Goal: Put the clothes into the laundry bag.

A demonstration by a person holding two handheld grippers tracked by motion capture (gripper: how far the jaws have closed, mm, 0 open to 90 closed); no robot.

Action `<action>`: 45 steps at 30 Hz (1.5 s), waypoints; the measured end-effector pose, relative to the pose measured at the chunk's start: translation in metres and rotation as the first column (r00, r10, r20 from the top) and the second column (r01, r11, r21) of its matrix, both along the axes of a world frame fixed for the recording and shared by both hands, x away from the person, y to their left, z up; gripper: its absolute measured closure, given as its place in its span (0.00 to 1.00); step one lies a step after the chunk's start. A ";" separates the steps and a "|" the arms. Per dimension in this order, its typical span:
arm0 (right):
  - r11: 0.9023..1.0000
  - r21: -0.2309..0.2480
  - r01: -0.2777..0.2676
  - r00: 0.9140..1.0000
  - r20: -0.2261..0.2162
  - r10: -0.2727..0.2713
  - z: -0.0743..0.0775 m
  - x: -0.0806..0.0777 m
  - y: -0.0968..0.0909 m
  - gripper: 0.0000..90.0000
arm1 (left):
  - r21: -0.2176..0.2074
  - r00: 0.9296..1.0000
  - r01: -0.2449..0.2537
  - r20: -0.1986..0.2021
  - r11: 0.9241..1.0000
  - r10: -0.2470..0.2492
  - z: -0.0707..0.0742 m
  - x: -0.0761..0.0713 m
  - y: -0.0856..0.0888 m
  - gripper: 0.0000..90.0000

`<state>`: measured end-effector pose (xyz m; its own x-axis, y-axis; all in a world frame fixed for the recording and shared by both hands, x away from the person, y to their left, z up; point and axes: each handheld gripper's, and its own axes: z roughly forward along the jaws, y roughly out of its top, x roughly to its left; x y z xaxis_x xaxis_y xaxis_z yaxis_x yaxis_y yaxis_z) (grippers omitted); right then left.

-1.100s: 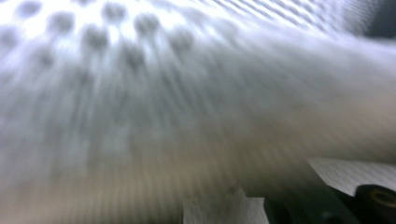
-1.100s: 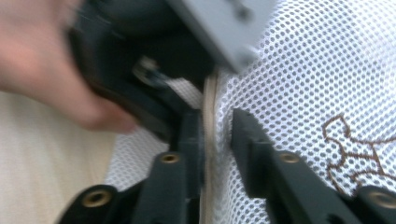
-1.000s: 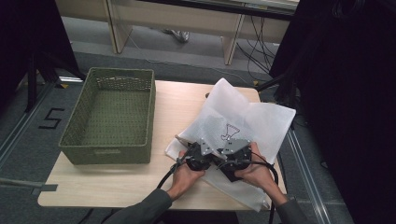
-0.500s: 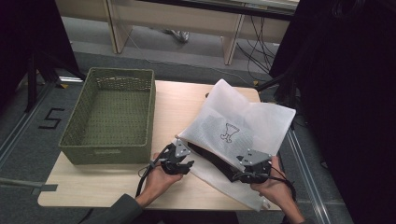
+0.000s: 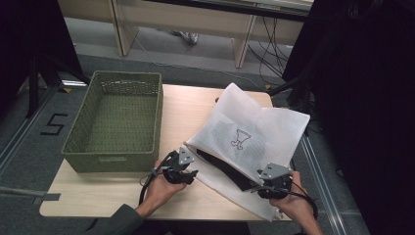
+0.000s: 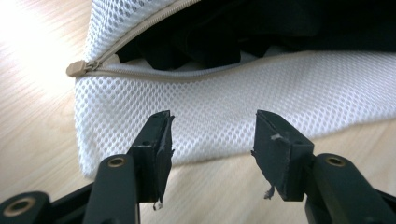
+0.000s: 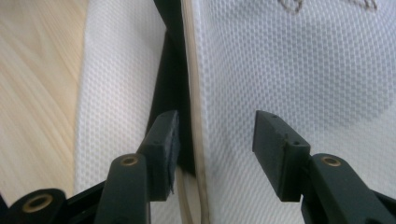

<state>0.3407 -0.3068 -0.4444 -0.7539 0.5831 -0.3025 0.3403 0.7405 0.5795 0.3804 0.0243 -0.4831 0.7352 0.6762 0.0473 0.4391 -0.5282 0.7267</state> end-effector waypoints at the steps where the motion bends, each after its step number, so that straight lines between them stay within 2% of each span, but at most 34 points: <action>1: 1.000 0.013 0.027 0.999 -0.029 -0.027 -0.002 -0.004 -0.002 0.58 | -0.003 1.000 0.002 0.000 1.000 -0.002 0.001 -0.002 0.002 0.51; 2: 1.000 0.011 0.027 0.999 -0.031 -0.026 -0.003 -0.005 -0.004 0.60 | -0.019 1.000 -0.005 -0.017 1.000 0.005 0.001 -0.004 0.002 0.51; 3: 1.000 -0.004 0.010 1.000 -0.012 -0.010 -0.004 -0.005 -0.006 0.60 | -0.025 1.000 -0.001 -0.019 1.000 0.000 0.001 -0.006 0.001 0.51; 5: 0.999 -0.005 0.032 0.999 -0.037 -0.032 -0.006 -0.006 -0.007 0.62 | -0.062 1.000 0.009 -0.024 0.998 -0.011 0.000 -0.010 -0.004 0.52; 6: 0.999 -0.008 0.041 0.998 -0.041 -0.041 -0.006 -0.006 -0.007 0.67 | -0.075 0.999 0.017 -0.026 0.997 -0.019 0.000 -0.012 -0.009 0.53; 7: 0.999 -0.034 0.008 1.000 -0.021 -0.009 -0.006 -0.004 -0.007 0.77 | -0.091 0.999 0.038 -0.027 0.995 -0.041 -0.001 -0.014 -0.015 0.54; 8: 0.999 -0.041 -0.011 0.999 -0.038 0.010 -0.007 -0.002 -0.007 0.82 | -0.105 0.998 0.056 -0.033 0.993 -0.060 -0.003 -0.016 -0.022 0.56; 9: 0.999 -0.042 -0.005 0.999 -0.046 0.004 -0.008 -0.001 -0.007 0.87 | -0.101 0.995 0.089 -0.029 0.991 -0.092 -0.004 -0.016 -0.029 0.57; 10: 0.998 -0.051 -0.040 0.998 -0.049 0.037 -0.008 0.002 -0.009 0.92 | -0.133 0.994 0.089 -0.047 0.987 -0.096 -0.006 -0.018 -0.038 0.59; 11: 0.998 -0.048 -0.046 0.997 -0.060 0.043 -0.008 0.004 -0.011 0.95 | -0.135 0.992 0.117 -0.040 0.984 -0.123 -0.008 -0.018 -0.046 0.60; 13: 1.000 -0.018 -0.007 0.998 -0.070 0.005 -0.006 0.003 -0.012 0.96 | -0.132 0.983 0.172 -0.035 0.976 -0.179 -0.014 -0.017 -0.065 0.65; 14: 1.000 -0.011 -0.003 0.998 -0.062 0.003 -0.003 0.003 -0.014 0.96 | -0.146 0.983 0.169 -0.047 0.975 -0.177 -0.016 -0.018 -0.073 0.66; 15: 1.000 -0.011 -0.008 0.998 -0.056 0.007 -0.002 0.003 -0.015 0.96 | -0.154 0.977 0.201 -0.045 0.967 -0.210 -0.019 -0.017 -0.084 0.67; 16: 1.000 -0.001 0.004 0.999 -0.045 -0.004 0.001 0.003 -0.015 0.96 | -0.167 0.974 0.211 -0.052 0.963 -0.222 -0.021 -0.018 -0.094 0.68; 17: 1.000 0.005 0.005 0.999 -0.042 -0.005 0.002 0.003 -0.016 0.96 | -0.162 0.971 0.223 -0.052 0.961 -0.234 -0.023 -0.018 -0.103 0.70; 18: 1.000 -0.004 -0.023 1.000 -0.017 0.023 0.004 0.005 -0.017 0.96 | -0.153 0.965 0.248 -0.047 0.957 -0.257 -0.024 -0.018 -0.111 0.70; 21: 1.000 0.013 0.009 0.999 -0.031 -0.008 0.006 0.003 -0.017 0.96 | -0.170 0.961 0.262 -0.040 0.950 -0.273 -0.027 -0.016 -0.133 0.74; 22: 1.000 0.018 0.010 0.999 -0.041 -0.010 0.006 0.003 -0.017 0.96 | -0.145 0.958 0.279 -0.033 0.949 -0.286 -0.028 -0.013 -0.140 0.76; 23: 1.000 0.015 -0.002 0.999 -0.036 0.003 0.006 0.004 -0.018 0.96 | -0.146 0.960 0.272 -0.030 0.951 -0.279 -0.029 -0.012 -0.145 0.80; 24: 1.000 0.016 -0.004 0.999 -0.036 0.005 0.006 0.004 -0.018 0.96 | -0.114 0.956 0.285 -0.033 0.952 -0.290 -0.030 -0.010 -0.149 0.84; 27: 1.000 0.019 -0.010 0.999 -0.031 0.010 0.007 0.004 -0.018 0.96 | -0.075 0.956 0.290 -0.020 0.954 -0.293 -0.029 -0.002 -0.159 0.94; 28: 1.000 0.018 -0.010 0.999 -0.031 0.011 0.007 0.004 -0.018 0.96 | -0.065 0.957 0.289 -0.008 0.955 -0.290 -0.029 0.001 -0.161 0.96; 29: 1.000 0.018 -0.010 0.999 -0.033 0.011 0.007 0.004 -0.018 0.96 | -0.069 0.962 0.272 -0.009 0.960 -0.274 -0.029 0.003 -0.164 0.98; 30: 1.000 0.017 -0.019 0.999 -0.026 0.020 0.007 0.005 -0.018 0.96 | -0.045 0.960 0.278 -0.005 0.959 -0.279 -0.028 0.006 -0.166 0.98; 31: 1.000 0.015 -0.012 0.999 -0.036 0.012 0.007 0.005 -0.018 0.96 | -0.041 0.962 0.272 0.002 0.961 -0.272 -0.028 0.008 -0.167 0.98; 33: 1.000 0.007 -0.027 0.999 -0.029 0.027 0.007 0.005 -0.017 0.97 | -0.018 0.966 0.256 0.036 0.966 -0.256 -0.028 0.012 -0.172 0.99; 34: 0.999 -0.001 -0.039 0.999 -0.031 0.039 0.007 0.006 -0.018 0.97 | -0.024 0.970 0.239 0.053 0.971 -0.237 -0.028 0.014 -0.175 0.99; 35: 0.999 -0.002 -0.039 0.999 -0.031 0.039 0.007 0.006 -0.018 0.97 | -0.048 0.975 0.214 0.069 0.976 -0.210 -0.030 0.017 -0.179 0.99; 36: 1.000 0.008 -0.016 0.999 -0.043 0.017 0.006 0.005 -0.017 0.97 | -0.063 0.980 0.191 0.064 0.979 -0.187 -0.029 0.019 -0.181 0.99; 38: 1.000 0.012 -0.013 0.999 -0.053 0.014 0.006 0.005 -0.017 0.97 | -0.077 0.982 0.178 0.082 0.981 -0.171 -0.026 0.022 -0.185 0.98; 39: 1.000 0.015 -0.003 0.999 -0.042 0.003 0.004 0.004 -0.017 0.97 | -0.070 0.981 0.179 0.085 0.981 -0.173 -0.025 0.023 -0.186 0.97; 41: 1.000 0.007 -0.023 0.999 -0.034 0.023 0.004 0.005 -0.017 0.97 | -0.034 0.978 0.187 0.106 0.982 -0.182 -0.023 0.028 -0.189 0.98; 43: 1.000 0.010 -0.026 0.999 -0.028 0.027 0.004 0.006 -0.016 0.97 | -0.007 0.979 0.180 0.094 0.984 -0.178 -0.026 0.034 -0.190 0.99; 45: 1.000 0.017 -0.019 0.999 -0.035 0.020 0.004 0.005 -0.017 0.97 | -0.033 0.985 0.155 0.085 0.987 -0.152 -0.028 0.041 -0.189 0.99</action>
<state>0.3459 -0.3239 -0.4401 -0.7752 0.5731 -0.2657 0.3463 0.7374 0.5800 0.4210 -0.1645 -0.5106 0.8252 0.5581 0.0876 0.2930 -0.5553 0.7783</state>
